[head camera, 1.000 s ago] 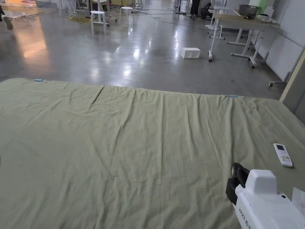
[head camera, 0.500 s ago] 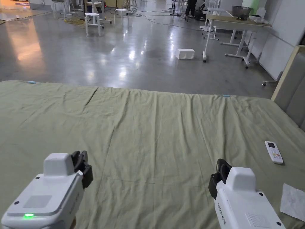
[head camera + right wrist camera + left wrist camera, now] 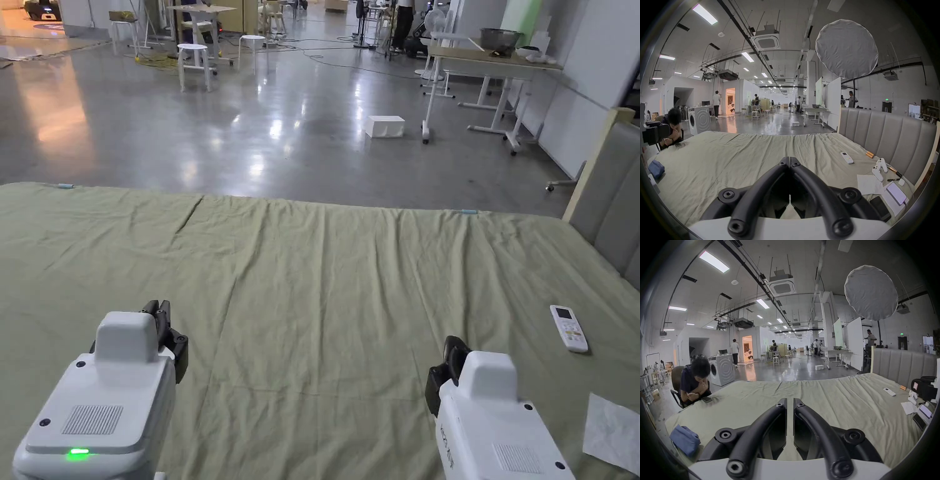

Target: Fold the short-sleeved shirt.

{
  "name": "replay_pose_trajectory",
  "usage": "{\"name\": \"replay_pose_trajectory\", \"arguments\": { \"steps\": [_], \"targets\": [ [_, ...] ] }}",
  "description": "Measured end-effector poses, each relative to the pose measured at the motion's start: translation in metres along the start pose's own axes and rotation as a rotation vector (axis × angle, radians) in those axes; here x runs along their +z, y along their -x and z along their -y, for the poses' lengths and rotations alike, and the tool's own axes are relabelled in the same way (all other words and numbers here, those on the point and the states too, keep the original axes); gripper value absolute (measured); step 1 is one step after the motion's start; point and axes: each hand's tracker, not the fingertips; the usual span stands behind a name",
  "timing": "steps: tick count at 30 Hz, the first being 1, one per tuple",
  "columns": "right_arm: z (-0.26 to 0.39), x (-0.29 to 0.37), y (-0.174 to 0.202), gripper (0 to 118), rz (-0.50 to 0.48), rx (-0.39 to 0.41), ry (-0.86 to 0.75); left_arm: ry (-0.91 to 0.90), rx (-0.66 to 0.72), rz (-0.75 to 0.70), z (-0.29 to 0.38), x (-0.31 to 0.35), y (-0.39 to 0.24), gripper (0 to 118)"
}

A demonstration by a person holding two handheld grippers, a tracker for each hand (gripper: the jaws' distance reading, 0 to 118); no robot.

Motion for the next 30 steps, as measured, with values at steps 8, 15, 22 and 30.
{"name": "replay_pose_trajectory", "arguments": {
  "steps": [8,15,22,30],
  "targets": [
    [-0.003,-0.003,-0.008,0,0.017,-0.007,-0.008,-0.006,0.0,-0.013,0.002,-0.001,0.007,7],
    [-0.006,-0.002,-0.013,0,0.026,-0.014,-0.008,-0.002,0.016,-0.014,0.001,-0.003,0.014,7],
    [-0.004,-0.006,-0.01,0,0.01,-0.006,0.002,0.022,0.045,-0.002,0.006,-0.005,0.015,7],
    [0.0,-0.012,-0.005,84,0.017,0.011,0.018,0.038,0.058,0.008,0.012,-0.006,0.017,66]
  ]
}}
